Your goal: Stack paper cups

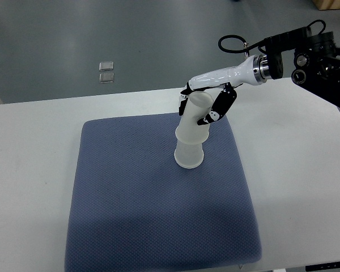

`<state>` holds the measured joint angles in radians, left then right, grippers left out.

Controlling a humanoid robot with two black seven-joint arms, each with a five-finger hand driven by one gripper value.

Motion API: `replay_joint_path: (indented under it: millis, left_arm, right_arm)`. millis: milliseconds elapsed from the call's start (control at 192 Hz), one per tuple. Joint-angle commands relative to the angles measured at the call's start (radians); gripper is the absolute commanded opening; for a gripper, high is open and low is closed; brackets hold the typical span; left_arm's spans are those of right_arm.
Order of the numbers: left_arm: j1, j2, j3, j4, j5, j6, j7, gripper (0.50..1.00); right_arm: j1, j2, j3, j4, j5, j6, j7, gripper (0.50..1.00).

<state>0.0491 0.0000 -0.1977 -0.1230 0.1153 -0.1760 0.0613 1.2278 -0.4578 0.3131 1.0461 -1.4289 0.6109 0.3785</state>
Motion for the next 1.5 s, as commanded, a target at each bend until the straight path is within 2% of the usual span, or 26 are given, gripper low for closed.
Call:
replay_joint_path:
  millis: [0, 104, 203, 276, 396, 474, 901, 1104, 1318, 1385, 1495]
  left_arm:
    - [0.0, 0.0, 0.001, 0.0, 0.0, 0.0, 0.0, 1.0]
    - [0.0, 0.0, 0.001, -0.001, 0.0, 0.001, 0.0, 1.0]
    - [0.0, 0.0, 0.0, 0.0, 0.0, 0.001, 0.0, 1.0]
    - [0.0, 0.0, 0.0, 0.0, 0.0, 0.001, 0.0, 1.0]
    - [0.0, 0.0, 0.0, -0.001, 0.0, 0.0, 0.0, 1.0]
    - [0.0, 0.0, 0.001, 0.0, 0.001, 0.001, 0.0, 1.0]
    - [0.0, 0.0, 0.0, 0.0, 0.0, 0.001, 0.0, 1.0]
    - [0.0, 0.0, 0.001, -0.001, 0.0, 0.001, 0.0, 1.0]
    - [0.0, 0.0, 0.0, -0.001, 0.0, 0.0, 0.0, 1.0]
    - [0.0, 0.0, 0.0, -0.001, 0.0, 0.0, 0.0, 1.0]
    - [0.0, 0.0, 0.0, 0.0, 0.0, 0.001, 0.0, 1.0]
  right_arm:
    - [-0.005, 0.002, 0.0, 0.0, 0.001, -0.002, -0.006, 0.535]
    - [-0.011, 0.014, 0.0, 0.0, 0.001, -0.003, -0.021, 0.545]
    - [-0.014, 0.021, 0.001, 0.0, 0.002, -0.006, -0.026, 0.582]
    - [-0.016, 0.027, 0.003, 0.0, 0.002, -0.01, -0.029, 0.66]
    - [-0.016, 0.042, 0.011, 0.0, 0.002, -0.019, -0.029, 0.86]
    - [-0.021, 0.042, 0.014, 0.0, 0.012, -0.036, -0.029, 0.907]
    - [-0.031, 0.041, 0.031, -0.041, 0.035, -0.051, -0.026, 0.917]
    - [-0.094, 0.033, 0.075, -0.132, 0.331, -0.042, -0.032, 0.917]
    - [-0.117, 0.042, 0.08, -0.293, 0.685, -0.049, -0.032, 0.915]
    - [-0.137, 0.047, 0.078, -0.331, 0.825, -0.045, -0.056, 0.915]
    - [-0.177, 0.08, 0.081, -0.396, 1.057, -0.051, -0.173, 0.915]
